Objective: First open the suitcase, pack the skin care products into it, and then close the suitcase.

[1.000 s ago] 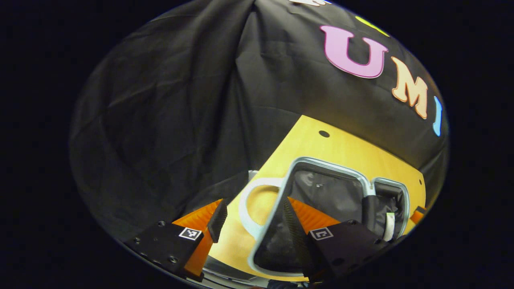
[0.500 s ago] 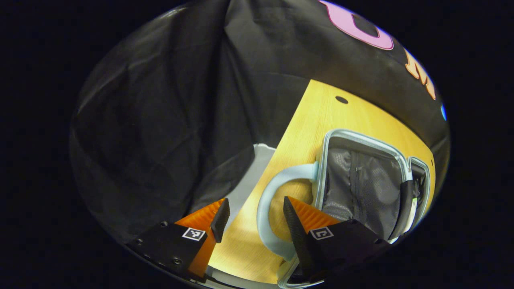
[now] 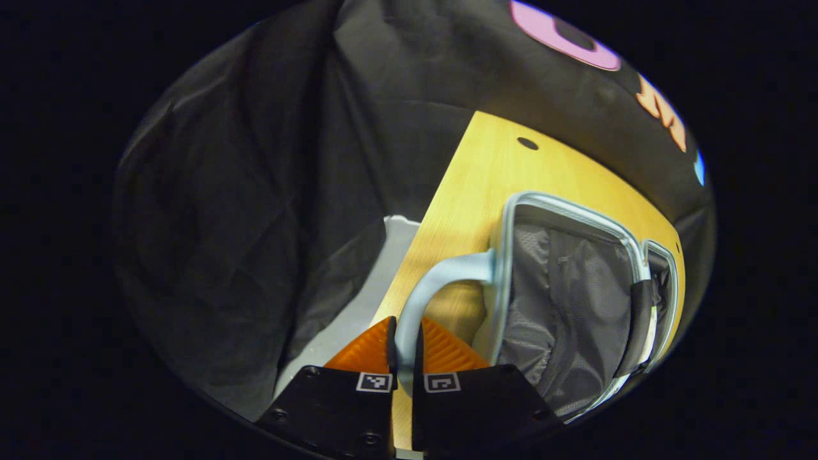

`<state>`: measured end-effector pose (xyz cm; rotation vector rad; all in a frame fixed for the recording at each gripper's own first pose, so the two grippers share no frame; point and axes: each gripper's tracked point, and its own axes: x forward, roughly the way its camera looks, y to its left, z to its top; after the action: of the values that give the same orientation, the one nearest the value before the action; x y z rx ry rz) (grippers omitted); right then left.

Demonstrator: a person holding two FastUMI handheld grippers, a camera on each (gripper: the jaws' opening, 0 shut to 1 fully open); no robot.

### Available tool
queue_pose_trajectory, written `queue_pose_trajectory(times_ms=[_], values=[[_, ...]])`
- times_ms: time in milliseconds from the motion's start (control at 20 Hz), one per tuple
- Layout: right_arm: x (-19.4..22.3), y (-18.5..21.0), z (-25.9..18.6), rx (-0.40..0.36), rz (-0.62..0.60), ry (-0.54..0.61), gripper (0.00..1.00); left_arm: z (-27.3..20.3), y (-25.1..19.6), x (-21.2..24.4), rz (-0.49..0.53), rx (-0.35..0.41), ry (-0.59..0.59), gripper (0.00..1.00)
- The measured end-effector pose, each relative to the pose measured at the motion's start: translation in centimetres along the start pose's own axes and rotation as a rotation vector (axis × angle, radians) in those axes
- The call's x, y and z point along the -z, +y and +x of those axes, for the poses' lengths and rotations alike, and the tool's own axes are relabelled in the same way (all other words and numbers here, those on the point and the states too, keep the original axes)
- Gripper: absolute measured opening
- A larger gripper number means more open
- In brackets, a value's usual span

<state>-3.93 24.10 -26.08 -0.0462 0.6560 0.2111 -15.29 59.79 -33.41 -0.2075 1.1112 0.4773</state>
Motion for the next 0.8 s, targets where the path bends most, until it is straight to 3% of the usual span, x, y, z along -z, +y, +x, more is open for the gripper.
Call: queue_pose_trajectory(times_ms=[100,350,500,550,600,800], values=[[-0.3,0.1,-0.2,-0.008,-0.001,-0.022,0.98,-1.4,-0.6,-0.7,-0.013,0.008,-0.006,0.00],[-0.5,1.1,-1.1,-0.061,0.017,-0.065,0.99,-8.2,-1.6,-5.9,-0.064,0.075,-0.145,0.00],[-0.6,1.7,-1.2,-0.122,0.008,-0.094,0.99,-12.0,-4.7,-7.8,-0.051,0.106,-0.229,0.00],[-0.4,2.0,-1.2,-0.149,0.009,-0.085,0.94,-13.5,-6.0,-8.3,-0.046,0.115,-0.251,0.00],[-0.5,1.9,-1.3,-0.171,0.012,-0.084,0.99,-14.7,-7.1,-8.9,-0.033,0.123,-0.275,0.00],[-0.8,0.5,-1.9,-0.227,0.031,-0.099,0.99,-18.6,-11.2,-10.1,-0.002,0.135,-0.342,0.00]])
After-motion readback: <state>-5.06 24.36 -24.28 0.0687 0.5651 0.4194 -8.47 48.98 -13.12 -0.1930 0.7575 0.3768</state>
